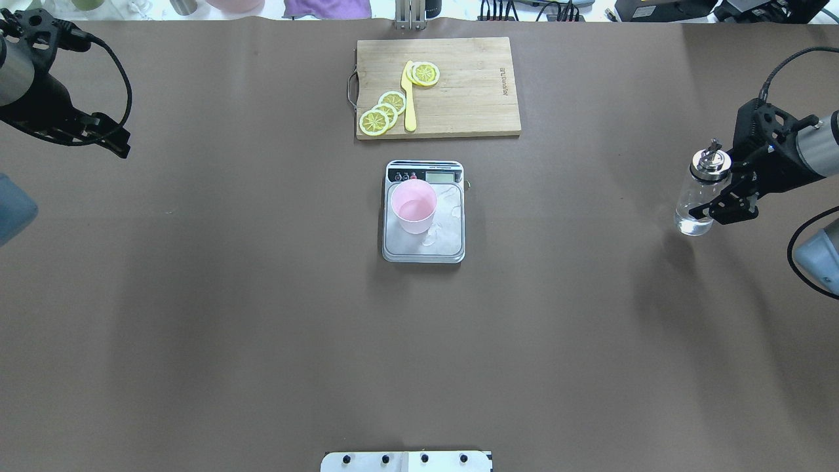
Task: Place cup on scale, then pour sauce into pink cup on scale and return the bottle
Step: 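Lower the sauce bottle onto the table with the right gripper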
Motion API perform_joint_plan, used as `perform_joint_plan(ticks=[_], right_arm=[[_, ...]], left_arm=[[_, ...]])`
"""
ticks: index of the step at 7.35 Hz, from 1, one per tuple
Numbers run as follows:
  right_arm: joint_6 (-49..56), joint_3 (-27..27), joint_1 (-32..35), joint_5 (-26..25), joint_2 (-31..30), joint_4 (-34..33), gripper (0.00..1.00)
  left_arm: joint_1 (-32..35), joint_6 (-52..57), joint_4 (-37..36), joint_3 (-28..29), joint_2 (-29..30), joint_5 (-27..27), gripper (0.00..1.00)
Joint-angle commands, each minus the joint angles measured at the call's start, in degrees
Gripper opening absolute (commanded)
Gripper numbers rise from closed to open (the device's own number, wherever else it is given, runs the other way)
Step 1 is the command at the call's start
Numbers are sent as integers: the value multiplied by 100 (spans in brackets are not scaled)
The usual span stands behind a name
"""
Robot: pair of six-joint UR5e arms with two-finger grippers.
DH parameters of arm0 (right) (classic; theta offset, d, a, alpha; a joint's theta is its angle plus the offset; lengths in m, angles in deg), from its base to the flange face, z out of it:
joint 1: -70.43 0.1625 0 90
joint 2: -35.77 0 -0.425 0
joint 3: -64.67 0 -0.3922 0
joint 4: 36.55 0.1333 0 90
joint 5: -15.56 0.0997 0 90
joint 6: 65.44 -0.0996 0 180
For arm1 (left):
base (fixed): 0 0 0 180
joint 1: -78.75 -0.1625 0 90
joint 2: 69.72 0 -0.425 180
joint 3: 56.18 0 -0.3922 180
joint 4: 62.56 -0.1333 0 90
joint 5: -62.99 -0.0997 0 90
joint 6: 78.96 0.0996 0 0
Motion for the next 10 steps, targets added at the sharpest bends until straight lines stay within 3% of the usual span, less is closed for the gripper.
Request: perform_joint_plan(ticks=[1,5,10], right_arm=[[-136,-18,-65,16,-89,218,57],[-504,-343,-171,42,-116,1017,56],[-575,-405,-215,60,-63,1027,58]], left_arm=[[0,-8,0,1,4,0,93],[0,-8,9,1,-14,0,93],[-9,1,9,9,-22,0,93]])
